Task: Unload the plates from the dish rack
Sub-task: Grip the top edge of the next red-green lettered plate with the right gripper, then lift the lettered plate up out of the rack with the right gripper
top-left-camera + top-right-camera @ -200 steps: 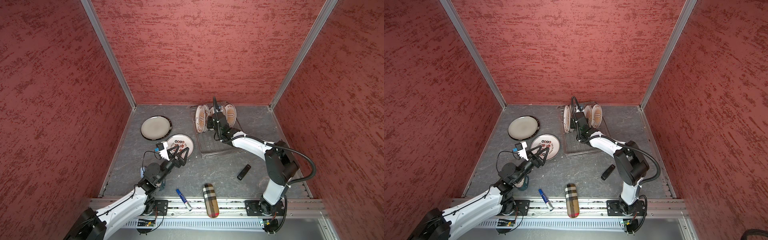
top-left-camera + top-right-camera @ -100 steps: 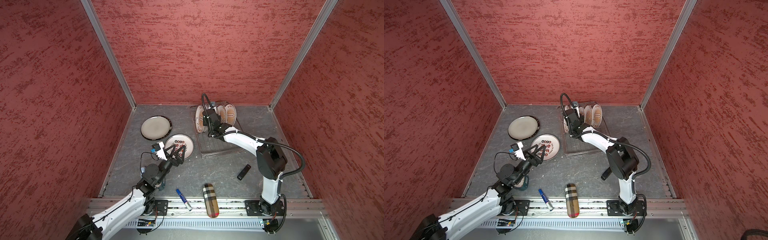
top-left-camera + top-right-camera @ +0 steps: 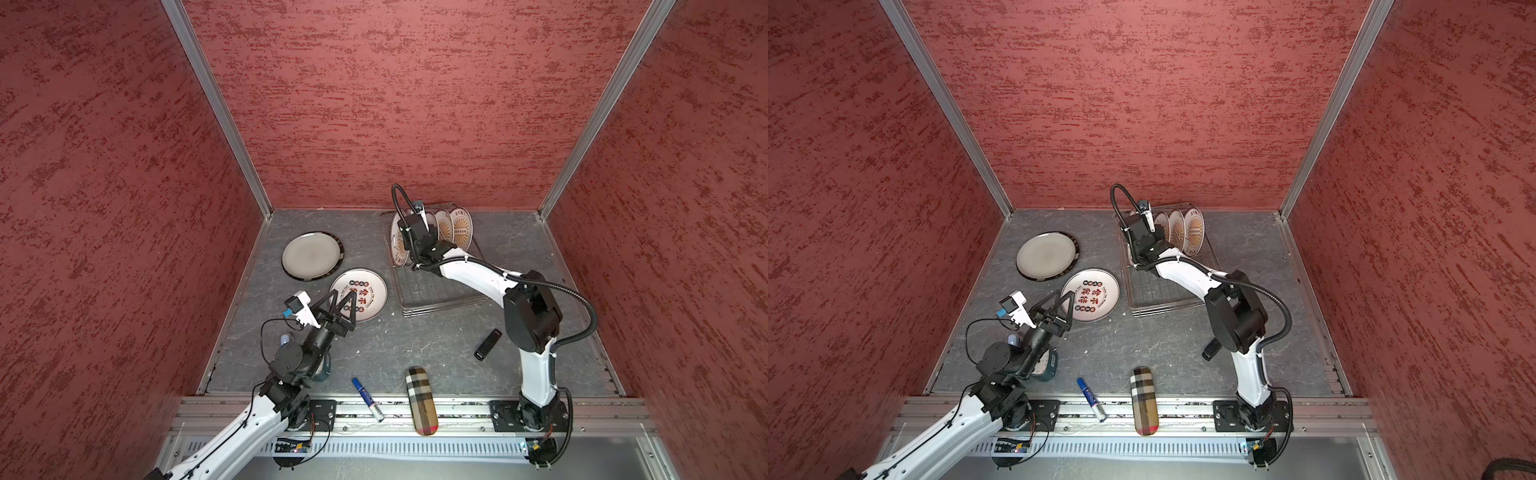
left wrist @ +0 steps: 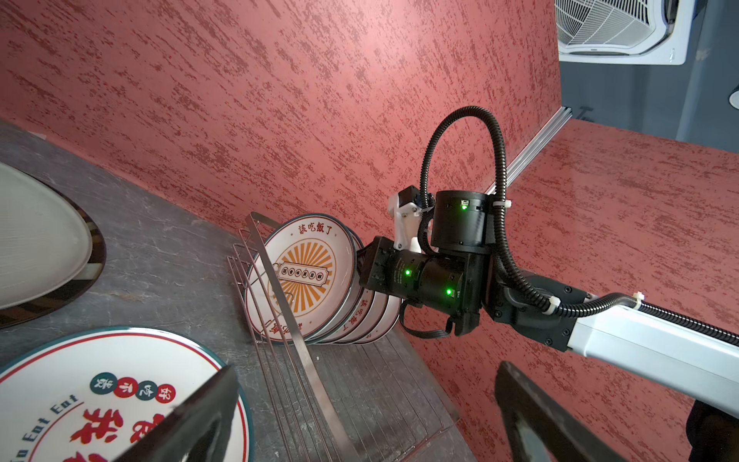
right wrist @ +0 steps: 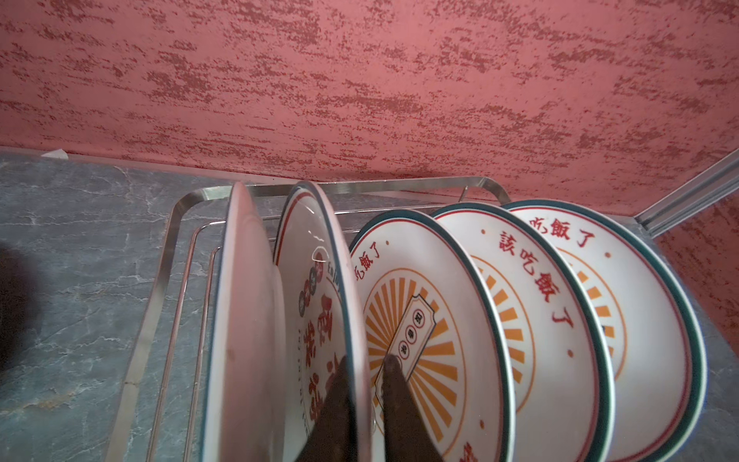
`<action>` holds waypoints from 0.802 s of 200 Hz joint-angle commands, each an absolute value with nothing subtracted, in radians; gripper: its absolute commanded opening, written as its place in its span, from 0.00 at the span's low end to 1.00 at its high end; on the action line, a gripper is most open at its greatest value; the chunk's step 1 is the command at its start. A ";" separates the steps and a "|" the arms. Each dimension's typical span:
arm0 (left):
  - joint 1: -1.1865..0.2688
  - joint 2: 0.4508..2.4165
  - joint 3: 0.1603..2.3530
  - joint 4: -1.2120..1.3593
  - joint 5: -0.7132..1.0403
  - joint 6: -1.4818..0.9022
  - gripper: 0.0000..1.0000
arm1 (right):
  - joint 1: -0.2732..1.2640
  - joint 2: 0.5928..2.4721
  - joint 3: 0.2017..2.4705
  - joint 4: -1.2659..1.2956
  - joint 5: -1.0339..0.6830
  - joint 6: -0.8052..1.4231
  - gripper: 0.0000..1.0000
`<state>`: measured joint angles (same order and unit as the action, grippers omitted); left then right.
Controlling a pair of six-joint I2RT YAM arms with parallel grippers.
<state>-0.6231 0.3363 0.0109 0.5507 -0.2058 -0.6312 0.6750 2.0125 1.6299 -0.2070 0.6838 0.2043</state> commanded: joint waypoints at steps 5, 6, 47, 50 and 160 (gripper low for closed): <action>-0.623 0.323 0.001 0.486 -0.221 -0.612 0.99 | 0.680 2.026 1.673 -0.233 0.741 0.170 0.12; -0.623 0.324 0.001 0.486 -0.219 -0.611 0.99 | 0.680 2.026 1.673 -0.233 0.741 0.170 0.12; -0.624 0.413 0.042 0.523 -0.107 -0.576 0.99 | 0.702 2.039 1.747 -0.236 0.793 0.098 0.07; -0.624 0.423 0.047 0.521 -0.099 -0.573 0.99 | 0.705 2.040 1.754 -0.237 0.800 0.090 0.06; -0.626 0.767 0.094 0.769 0.000 -0.555 1.00 | 0.755 1.999 1.814 -0.148 0.985 -0.138 0.00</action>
<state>-0.6231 0.7532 0.0631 0.7048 -0.0223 -0.5743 0.7444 2.0666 1.7699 -0.2470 0.8906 -0.0517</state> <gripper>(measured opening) 0.995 0.082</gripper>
